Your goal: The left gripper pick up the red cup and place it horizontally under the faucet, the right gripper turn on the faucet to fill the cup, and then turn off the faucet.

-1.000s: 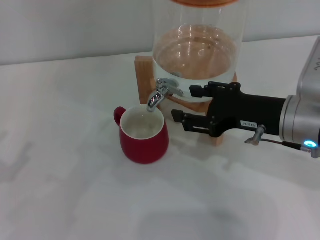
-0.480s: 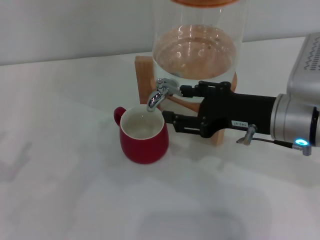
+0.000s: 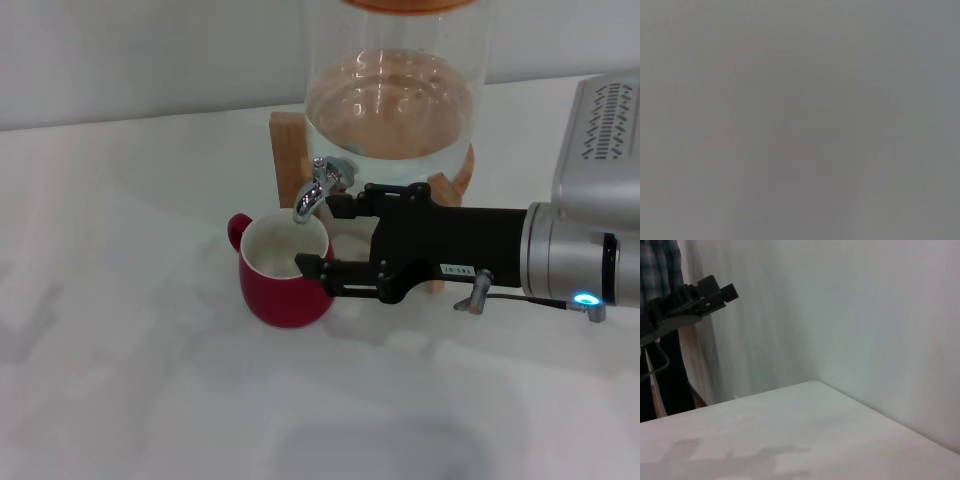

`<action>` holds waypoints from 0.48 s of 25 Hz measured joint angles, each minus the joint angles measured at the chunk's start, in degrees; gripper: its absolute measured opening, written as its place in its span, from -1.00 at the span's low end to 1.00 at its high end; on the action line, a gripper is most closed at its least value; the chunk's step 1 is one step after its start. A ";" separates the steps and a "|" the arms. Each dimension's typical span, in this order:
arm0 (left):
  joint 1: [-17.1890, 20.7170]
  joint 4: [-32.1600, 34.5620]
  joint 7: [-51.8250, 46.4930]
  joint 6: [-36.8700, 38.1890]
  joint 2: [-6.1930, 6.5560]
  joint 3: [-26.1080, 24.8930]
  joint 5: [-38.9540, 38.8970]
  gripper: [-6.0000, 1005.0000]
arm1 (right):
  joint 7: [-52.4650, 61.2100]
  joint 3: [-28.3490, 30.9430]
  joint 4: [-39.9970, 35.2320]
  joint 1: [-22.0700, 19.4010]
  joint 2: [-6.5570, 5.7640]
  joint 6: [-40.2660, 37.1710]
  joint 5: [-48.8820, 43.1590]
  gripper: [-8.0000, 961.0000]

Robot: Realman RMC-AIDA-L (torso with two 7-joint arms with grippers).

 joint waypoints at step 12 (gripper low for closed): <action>1.22 0.38 1.25 -0.33 -0.01 -3.96 2.07 0.56 | -0.17 3.43 1.66 -3.24 -0.10 1.09 0.42 0.50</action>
